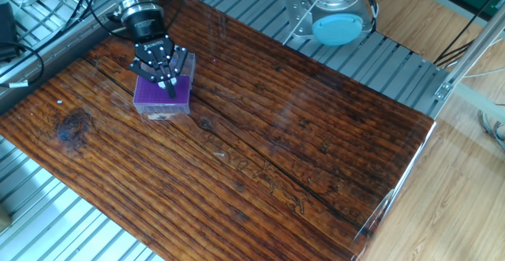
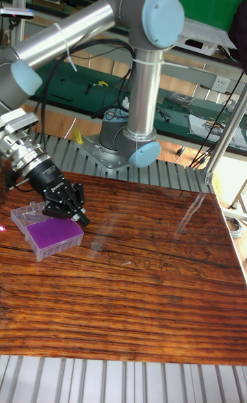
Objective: Insert a small pipette tip into the holder for small pipette tips
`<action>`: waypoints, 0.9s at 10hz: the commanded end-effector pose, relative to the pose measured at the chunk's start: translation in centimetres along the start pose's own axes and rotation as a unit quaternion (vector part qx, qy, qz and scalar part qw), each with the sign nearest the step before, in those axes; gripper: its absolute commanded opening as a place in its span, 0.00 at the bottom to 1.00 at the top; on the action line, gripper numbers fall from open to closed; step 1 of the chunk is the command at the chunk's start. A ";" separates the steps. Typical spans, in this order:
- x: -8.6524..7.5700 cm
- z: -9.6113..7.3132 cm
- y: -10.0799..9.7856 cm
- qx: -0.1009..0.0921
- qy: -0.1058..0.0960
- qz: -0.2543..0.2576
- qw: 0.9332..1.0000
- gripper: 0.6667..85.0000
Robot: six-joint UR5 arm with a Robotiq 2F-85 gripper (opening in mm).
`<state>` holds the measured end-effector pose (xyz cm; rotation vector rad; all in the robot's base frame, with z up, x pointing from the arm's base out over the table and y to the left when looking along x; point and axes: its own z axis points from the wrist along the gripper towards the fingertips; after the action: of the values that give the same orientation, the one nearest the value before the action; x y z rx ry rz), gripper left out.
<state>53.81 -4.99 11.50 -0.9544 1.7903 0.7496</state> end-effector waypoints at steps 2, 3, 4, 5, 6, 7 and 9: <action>-3.4 2.0 0.8 0.035 0.002 0.036 0.999 0.07; -3.7 2.2 1.0 0.040 0.008 0.041 0.998 0.07; -4.0 2.4 1.1 0.046 0.018 0.046 0.998 0.07; -3.6 2.2 0.8 0.051 0.032 0.041 0.997 0.07; -3.2 2.2 1.0 0.046 0.041 0.030 0.998 0.07; -2.4 2.1 1.2 0.041 0.056 0.014 0.997 0.08; -1.5 2.1 2.2 0.022 0.074 -0.006 0.997 0.08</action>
<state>53.91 -1.74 12.67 -0.9425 1.9155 0.6709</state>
